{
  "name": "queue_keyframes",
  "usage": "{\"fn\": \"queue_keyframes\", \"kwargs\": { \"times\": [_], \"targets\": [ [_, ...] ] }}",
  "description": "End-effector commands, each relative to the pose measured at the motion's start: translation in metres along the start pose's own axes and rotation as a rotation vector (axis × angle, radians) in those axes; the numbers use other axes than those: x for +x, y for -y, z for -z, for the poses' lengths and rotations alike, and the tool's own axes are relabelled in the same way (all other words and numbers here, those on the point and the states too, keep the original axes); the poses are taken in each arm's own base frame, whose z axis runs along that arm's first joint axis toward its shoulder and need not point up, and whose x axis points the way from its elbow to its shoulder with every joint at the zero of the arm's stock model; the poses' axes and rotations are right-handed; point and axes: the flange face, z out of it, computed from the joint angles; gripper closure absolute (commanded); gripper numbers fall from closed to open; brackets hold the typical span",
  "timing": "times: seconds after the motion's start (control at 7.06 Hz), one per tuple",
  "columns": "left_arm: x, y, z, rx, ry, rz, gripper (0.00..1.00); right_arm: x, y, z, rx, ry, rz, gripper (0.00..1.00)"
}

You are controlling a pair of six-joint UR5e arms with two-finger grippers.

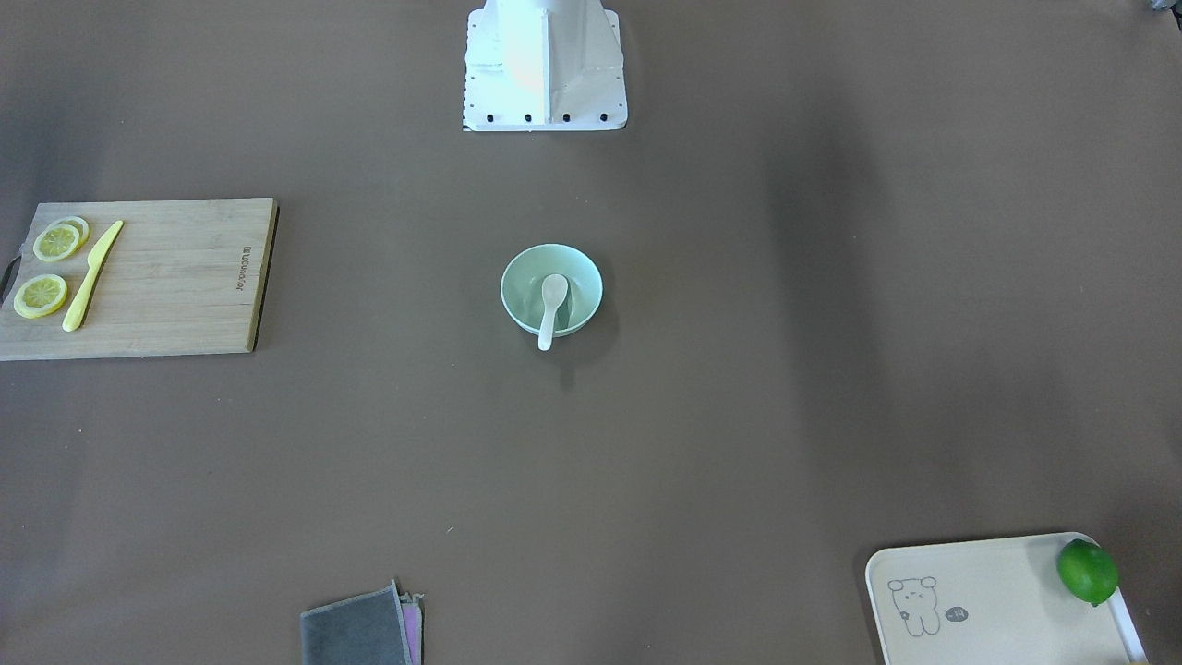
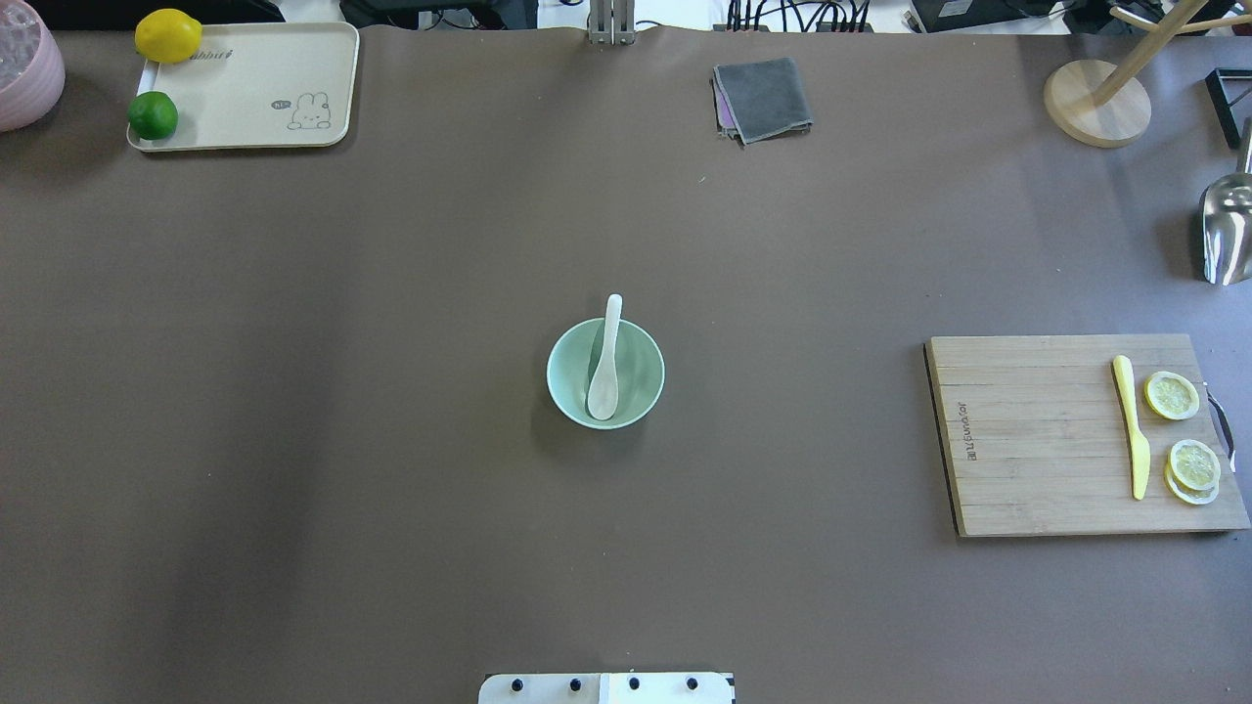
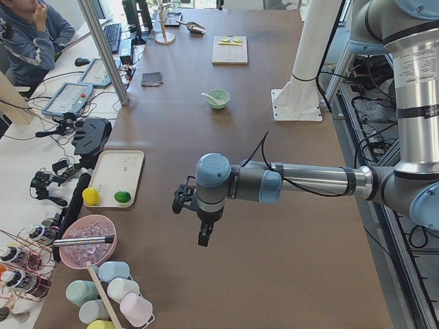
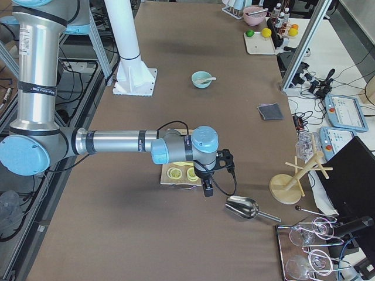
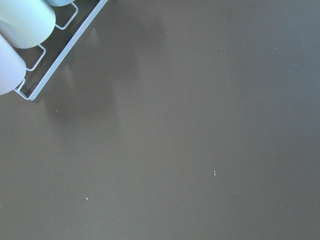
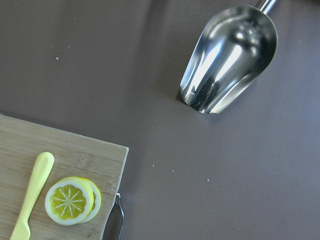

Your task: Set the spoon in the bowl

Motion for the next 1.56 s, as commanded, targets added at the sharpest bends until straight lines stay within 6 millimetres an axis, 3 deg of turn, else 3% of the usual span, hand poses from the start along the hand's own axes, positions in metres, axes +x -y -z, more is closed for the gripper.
{"fn": "queue_keyframes", "kwargs": {
  "times": [0.0,0.85,1.42],
  "targets": [
    [0.0078,0.0002,0.0094,-0.017,-0.002,0.012,0.02,0.0,-0.0007,-0.0008,-0.001,0.012,-0.003,0.0],
    [0.0065,0.0034,0.0093,0.005,0.0,-0.014,0.02,-0.0018,-0.0029,-0.0024,0.002,0.045,-0.002,0.0],
    [0.0048,0.003,0.0081,0.002,0.008,-0.01,0.02,0.0006,-0.0018,0.0067,0.022,0.045,-0.008,0.0]
  ]
}}
